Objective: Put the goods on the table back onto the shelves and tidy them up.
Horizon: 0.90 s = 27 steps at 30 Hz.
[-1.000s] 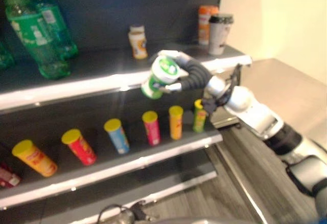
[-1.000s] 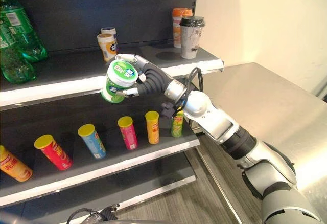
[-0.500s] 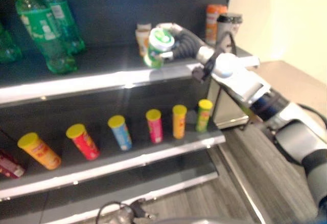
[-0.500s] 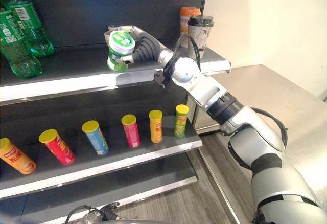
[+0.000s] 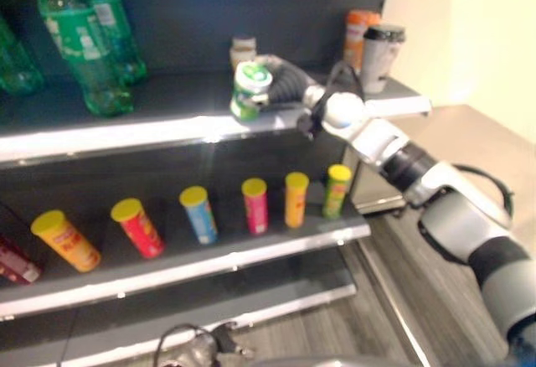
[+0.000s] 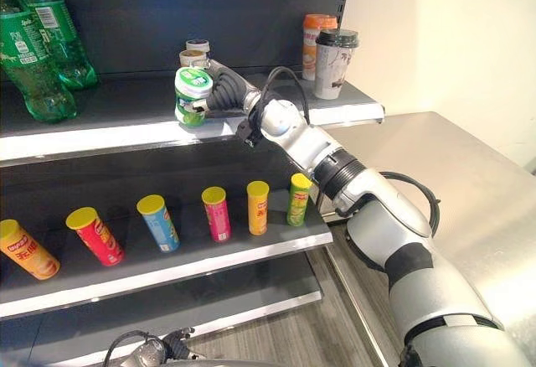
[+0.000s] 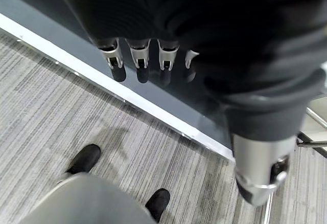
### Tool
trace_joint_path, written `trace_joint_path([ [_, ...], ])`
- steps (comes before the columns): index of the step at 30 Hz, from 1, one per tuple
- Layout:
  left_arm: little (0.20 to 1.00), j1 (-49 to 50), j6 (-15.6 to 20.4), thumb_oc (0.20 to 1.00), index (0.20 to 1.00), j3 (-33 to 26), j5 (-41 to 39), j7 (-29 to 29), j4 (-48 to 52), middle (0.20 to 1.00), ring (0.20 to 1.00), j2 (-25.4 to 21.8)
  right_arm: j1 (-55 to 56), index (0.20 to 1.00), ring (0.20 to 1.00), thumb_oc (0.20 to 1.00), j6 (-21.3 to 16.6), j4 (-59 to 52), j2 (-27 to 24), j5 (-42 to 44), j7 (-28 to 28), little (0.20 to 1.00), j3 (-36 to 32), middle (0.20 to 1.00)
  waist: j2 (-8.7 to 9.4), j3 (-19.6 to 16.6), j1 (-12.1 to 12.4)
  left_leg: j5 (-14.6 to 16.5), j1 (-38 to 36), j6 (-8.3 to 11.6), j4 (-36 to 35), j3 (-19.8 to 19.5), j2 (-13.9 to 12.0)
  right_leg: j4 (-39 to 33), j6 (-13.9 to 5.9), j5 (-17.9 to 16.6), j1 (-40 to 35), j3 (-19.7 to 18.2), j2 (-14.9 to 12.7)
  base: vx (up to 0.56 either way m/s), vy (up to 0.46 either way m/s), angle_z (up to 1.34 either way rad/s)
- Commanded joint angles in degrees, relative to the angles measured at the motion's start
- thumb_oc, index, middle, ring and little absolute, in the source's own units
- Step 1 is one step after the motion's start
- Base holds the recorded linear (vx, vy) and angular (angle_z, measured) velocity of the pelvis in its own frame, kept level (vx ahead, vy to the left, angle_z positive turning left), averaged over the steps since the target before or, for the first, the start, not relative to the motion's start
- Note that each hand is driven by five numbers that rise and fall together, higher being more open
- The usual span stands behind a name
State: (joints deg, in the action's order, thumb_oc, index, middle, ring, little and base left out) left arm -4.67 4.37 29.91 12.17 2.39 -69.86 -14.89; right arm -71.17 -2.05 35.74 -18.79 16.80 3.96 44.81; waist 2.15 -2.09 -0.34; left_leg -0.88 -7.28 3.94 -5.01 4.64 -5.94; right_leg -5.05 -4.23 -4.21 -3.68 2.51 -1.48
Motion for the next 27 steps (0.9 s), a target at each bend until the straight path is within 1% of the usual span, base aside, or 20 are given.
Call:
trace_joint_path([
  [1,1.0,-6.2,1.0,1.0,1.0,1.9,-1.9,-0.1,-4.8,1.0,1.0,-2.7,-8.0,0.2,0.2,0.2,-1.3,7.3,1.6,-2.1,-0.5,0.2,0.1,0.2,4.02,-0.1,1.7,5.2,-2.1,-2.91,0.0,-0.3,6.4,0.2,0.16,1.7,-2.0,-2.7,1.5,0.0,0.0,0.0],
  [12,1.0,-7.1,1.2,1.0,1.0,2.5,-2.4,-0.3,-5.1,1.0,1.0,-3.2,-10.2,0.2,0.2,0.2,-0.8,15.2,4.0,-6.5,-1.4,0.2,-0.3,0.2,4.77,-0.2,2.6,5.2,-2.0,-2.84,0.0,-1.1,6.3,0.1,0.21,1.6,-2.1,-2.1,1.5,0.0,-0.001,0.03],
  [17,1.0,-7.5,1.3,1.0,1.0,3.1,-2.4,-0.3,-5.0,1.0,1.0,-3.5,-10.6,0.2,0.2,0.2,-0.6,16.9,4.9,-8.0,-1.7,0.2,0.0,0.2,4.88,-0.2,2.9,5.3,-2.2,-2.9,0.0,-1.6,6.2,0.0,0.2,1.6,-2.3,-1.6,1.4,0.0,0.0,0.0],
  [27,1.0,-8.0,1.4,1.0,1.0,3.1,-2.9,-0.2,-5.4,1.0,1.0,-4.0,-11.5,0.2,0.2,0.2,-0.2,21.0,4.7,-10.0,-1.5,0.2,0.2,0.2,5.42,-0.2,3.6,5.1,-1.8,-2.77,0.0,-2.4,6.2,0.0,0.21,1.6,-2.2,-0.9,1.3,0.0,-0.001,0.03],
])
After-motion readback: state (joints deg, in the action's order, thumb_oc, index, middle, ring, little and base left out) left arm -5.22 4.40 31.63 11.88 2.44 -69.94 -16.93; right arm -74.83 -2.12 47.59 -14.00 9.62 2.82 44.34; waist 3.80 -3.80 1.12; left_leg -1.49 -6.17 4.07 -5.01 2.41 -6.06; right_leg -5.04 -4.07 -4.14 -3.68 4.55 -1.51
